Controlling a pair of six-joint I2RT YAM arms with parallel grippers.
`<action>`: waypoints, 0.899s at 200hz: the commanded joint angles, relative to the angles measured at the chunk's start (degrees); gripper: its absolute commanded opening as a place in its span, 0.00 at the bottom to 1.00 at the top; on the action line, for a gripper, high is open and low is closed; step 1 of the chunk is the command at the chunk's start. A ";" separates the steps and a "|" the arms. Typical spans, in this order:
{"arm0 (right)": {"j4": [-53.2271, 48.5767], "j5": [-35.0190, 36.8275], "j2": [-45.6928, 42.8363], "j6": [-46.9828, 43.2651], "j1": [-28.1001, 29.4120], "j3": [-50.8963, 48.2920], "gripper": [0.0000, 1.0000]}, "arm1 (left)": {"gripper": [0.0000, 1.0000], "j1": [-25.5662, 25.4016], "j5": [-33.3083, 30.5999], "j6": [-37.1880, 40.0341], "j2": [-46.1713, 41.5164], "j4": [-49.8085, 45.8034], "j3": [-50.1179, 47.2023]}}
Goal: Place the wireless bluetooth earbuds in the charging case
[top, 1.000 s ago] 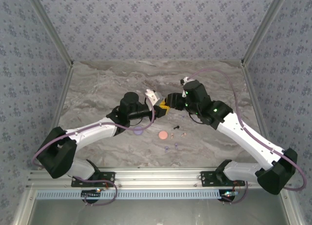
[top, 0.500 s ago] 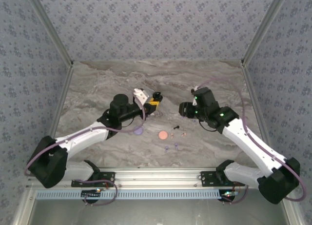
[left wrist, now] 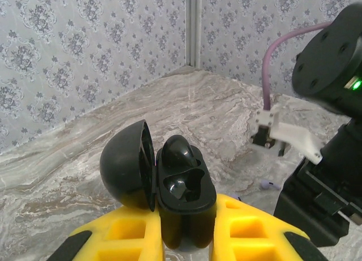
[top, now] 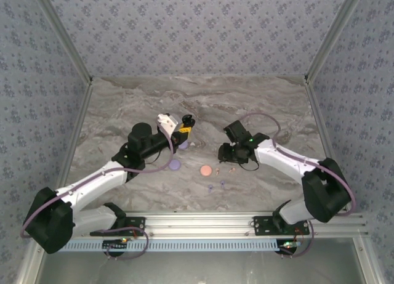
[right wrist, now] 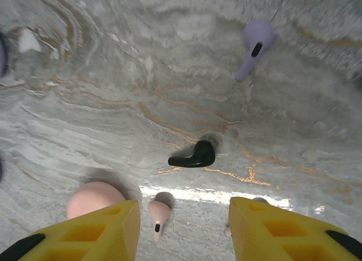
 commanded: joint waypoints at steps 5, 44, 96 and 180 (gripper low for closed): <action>0.84 -0.35 3.19 2.71 0.67 1.62 0.48 | 0.00 0.24 -0.56 0.98 -1.47 0.12 0.09; 1.69 -0.54 6.60 2.71 1.24 2.30 0.47 | 0.00 0.23 -0.25 0.87 -1.74 -0.18 0.07; 2.43 -1.11 10.43 1.67 1.65 4.15 0.47 | 0.00 0.23 -0.33 0.75 -1.79 -0.32 0.09; 2.05 1.39 13.94 0.55 1.78 6.07 0.46 | 0.00 0.25 -0.74 1.36 -2.32 -1.53 0.44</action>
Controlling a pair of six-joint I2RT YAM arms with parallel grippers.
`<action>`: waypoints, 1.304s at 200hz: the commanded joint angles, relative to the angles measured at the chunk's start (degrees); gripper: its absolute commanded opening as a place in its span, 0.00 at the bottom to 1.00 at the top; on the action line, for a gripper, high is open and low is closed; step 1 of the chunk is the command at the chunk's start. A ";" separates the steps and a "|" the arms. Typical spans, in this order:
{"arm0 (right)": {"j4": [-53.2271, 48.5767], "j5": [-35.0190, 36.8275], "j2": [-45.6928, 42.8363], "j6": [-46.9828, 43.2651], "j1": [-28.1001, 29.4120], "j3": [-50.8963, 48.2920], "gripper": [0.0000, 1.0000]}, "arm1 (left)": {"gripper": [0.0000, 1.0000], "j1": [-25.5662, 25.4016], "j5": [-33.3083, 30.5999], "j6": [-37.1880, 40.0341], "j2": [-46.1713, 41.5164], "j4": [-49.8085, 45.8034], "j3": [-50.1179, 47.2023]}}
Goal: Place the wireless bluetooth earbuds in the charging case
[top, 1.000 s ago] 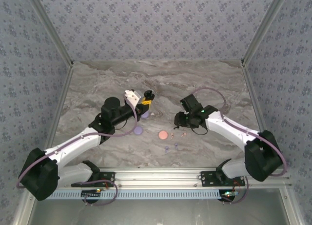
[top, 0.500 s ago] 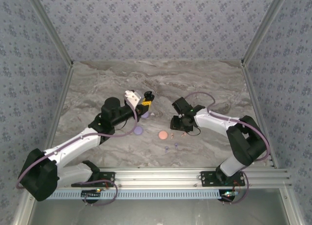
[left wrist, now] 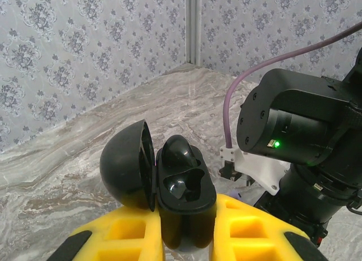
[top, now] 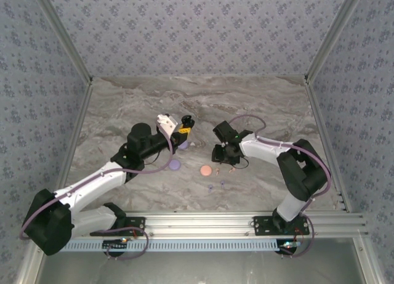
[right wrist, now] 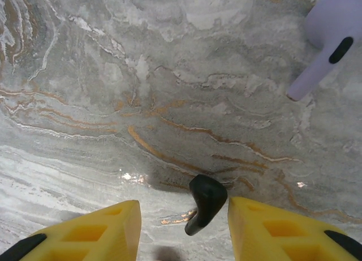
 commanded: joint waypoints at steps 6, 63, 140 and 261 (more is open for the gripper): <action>-0.93 2.04 1.72 -0.91 0.50 1.96 0.46 | 0.00 0.23 -0.61 0.84 -1.22 -0.10 0.44; -6.25 5.68 5.20 -2.43 1.39 6.20 0.36 | 0.00 0.23 -1.01 1.23 -1.83 -0.53 0.34; -14.04 8.15 9.89 -4.60 4.30 12.38 0.32 | 0.00 0.23 -1.36 1.66 -2.44 -0.97 0.16; -13.65 8.64 13.32 -6.98 4.77 15.22 0.30 | 0.00 0.23 -1.29 1.83 -2.01 -1.05 0.74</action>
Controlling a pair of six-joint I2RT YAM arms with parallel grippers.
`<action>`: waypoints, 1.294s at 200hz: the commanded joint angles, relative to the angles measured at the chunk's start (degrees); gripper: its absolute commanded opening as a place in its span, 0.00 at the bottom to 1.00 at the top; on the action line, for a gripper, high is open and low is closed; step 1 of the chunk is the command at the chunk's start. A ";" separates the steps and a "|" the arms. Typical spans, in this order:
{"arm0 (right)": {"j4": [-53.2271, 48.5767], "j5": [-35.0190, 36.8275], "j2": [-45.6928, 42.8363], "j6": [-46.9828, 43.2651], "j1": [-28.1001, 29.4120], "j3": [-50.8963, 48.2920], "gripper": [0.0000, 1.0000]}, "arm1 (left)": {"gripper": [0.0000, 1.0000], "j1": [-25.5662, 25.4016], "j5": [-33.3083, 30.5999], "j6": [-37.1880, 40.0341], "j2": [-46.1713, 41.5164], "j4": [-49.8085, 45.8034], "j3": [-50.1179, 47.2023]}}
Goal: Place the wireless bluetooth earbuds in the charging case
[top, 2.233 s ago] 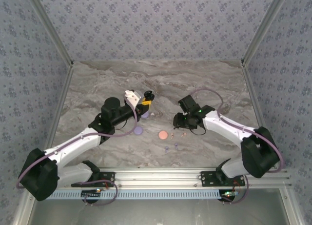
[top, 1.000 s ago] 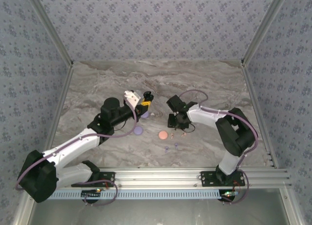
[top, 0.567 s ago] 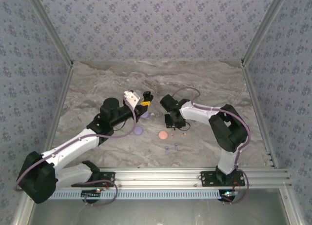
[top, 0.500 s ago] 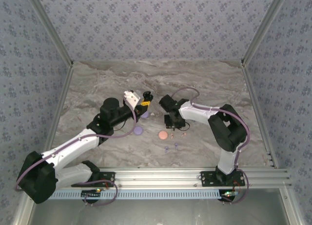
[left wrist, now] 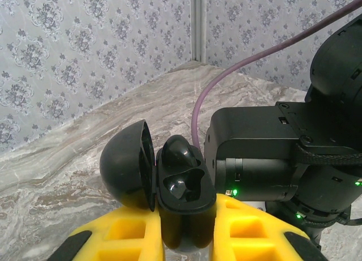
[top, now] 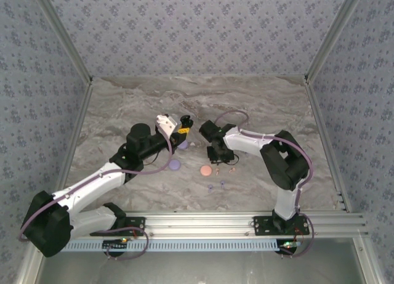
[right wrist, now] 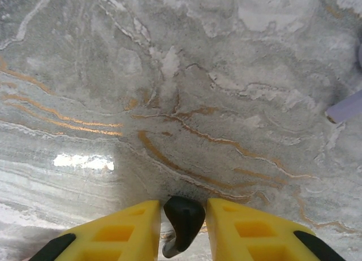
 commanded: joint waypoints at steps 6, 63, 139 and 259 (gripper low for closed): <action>0.38 1.20 2.77 -0.81 0.33 2.08 0.30 | 0.00 0.25 -0.21 0.79 -1.11 0.50 0.71; 2.08 2.53 1.81 -1.88 0.36 2.41 0.23 | 0.00 0.23 0.10 0.72 -0.93 0.50 0.87; 11.09 7.14 -20.53 -8.81 -0.46 -5.28 0.19 | 0.00 0.14 5.24 -2.10 1.35 1.94 1.27; 22.58 -2.30 -42.57 -21.06 0.51 -5.62 0.19 | 0.00 -4.77 11.82 -3.88 13.28 6.39 8.63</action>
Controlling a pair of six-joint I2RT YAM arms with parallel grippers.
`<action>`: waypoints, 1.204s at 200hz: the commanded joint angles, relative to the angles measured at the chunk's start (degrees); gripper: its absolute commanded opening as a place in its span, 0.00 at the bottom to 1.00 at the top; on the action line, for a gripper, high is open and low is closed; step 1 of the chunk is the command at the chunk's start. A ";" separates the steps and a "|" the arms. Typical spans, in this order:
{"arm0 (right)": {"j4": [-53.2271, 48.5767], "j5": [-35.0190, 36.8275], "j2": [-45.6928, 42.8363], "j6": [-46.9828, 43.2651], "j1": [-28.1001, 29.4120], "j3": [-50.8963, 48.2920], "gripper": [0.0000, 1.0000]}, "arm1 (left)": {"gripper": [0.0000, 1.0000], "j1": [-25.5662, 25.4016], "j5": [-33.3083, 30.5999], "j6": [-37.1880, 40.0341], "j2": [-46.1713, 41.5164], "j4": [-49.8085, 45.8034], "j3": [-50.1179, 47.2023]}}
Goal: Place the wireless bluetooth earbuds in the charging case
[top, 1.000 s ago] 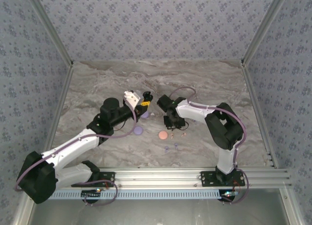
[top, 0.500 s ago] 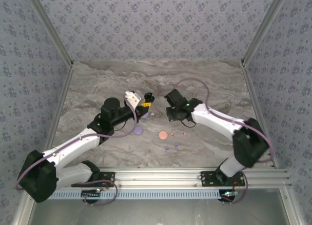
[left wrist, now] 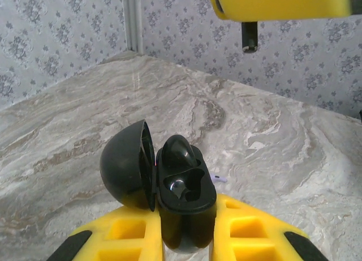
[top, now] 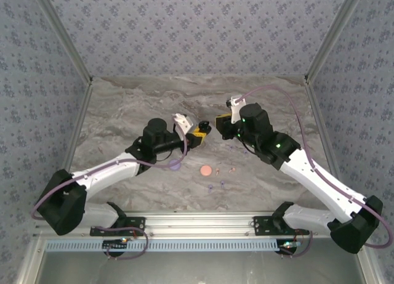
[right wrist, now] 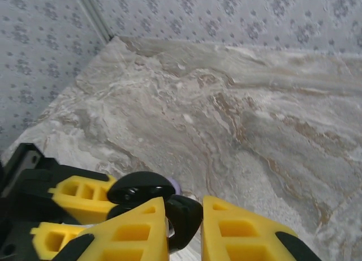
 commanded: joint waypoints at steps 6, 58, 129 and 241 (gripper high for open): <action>1.98 -2.21 0.83 -2.97 1.17 -0.08 0.20 | 0.00 -0.76 2.37 -0.47 1.07 2.83 2.52; 1.73 -1.75 4.64 -4.56 3.28 1.52 0.19 | 0.00 -1.20 2.38 -0.37 1.39 2.48 2.98; 0.56 -0.65 5.82 -5.61 3.77 0.74 0.20 | 0.00 -1.27 2.10 0.04 0.99 1.59 2.98; -0.54 1.11 7.40 -6.82 4.52 0.88 0.20 | 0.00 -1.33 2.29 0.15 1.26 1.69 3.37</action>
